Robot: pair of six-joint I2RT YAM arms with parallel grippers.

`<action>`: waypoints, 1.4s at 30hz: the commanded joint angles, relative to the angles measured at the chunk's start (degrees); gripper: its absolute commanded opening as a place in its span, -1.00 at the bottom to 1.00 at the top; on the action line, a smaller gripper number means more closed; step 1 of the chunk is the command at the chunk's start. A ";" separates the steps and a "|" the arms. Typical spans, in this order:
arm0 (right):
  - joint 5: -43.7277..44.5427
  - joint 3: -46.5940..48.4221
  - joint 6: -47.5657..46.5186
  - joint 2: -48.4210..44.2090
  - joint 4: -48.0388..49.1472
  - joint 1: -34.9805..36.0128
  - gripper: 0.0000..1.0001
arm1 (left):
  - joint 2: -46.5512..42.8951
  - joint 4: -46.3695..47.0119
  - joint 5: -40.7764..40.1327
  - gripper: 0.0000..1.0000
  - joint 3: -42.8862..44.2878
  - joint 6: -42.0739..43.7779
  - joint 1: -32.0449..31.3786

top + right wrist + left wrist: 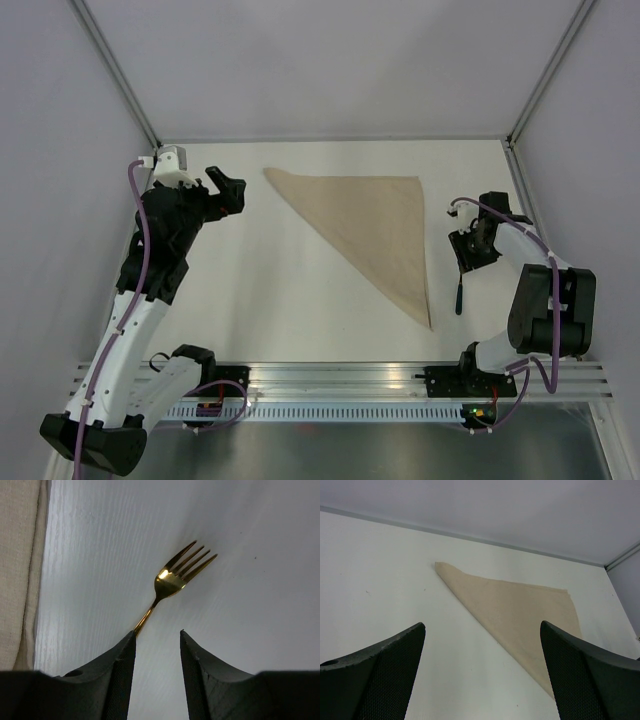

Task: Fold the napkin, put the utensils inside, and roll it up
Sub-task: Pick up the fork at the center of the board.

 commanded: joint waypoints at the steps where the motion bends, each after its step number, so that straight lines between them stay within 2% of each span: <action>1: -0.10 -0.87 -2.47 -2.34 -3.13 -0.05 -0.07 | -0.56 2.50 0.98 0.99 -0.14 -1.73 0.16; 18: -1.60 -4.04 -4.49 -0.41 -3.92 0.21 -0.17 | 0.41 2.67 0.89 0.99 0.21 -1.38 0.16; 32: 0.43 -6.15 -4.14 1.52 -2.52 3.11 -0.19 | 0.67 2.76 0.80 0.99 0.29 -0.85 0.25; 42: 2.27 -6.07 -3.62 3.89 0.82 3.11 -0.52 | 1.11 2.85 0.80 0.99 0.38 -0.85 0.25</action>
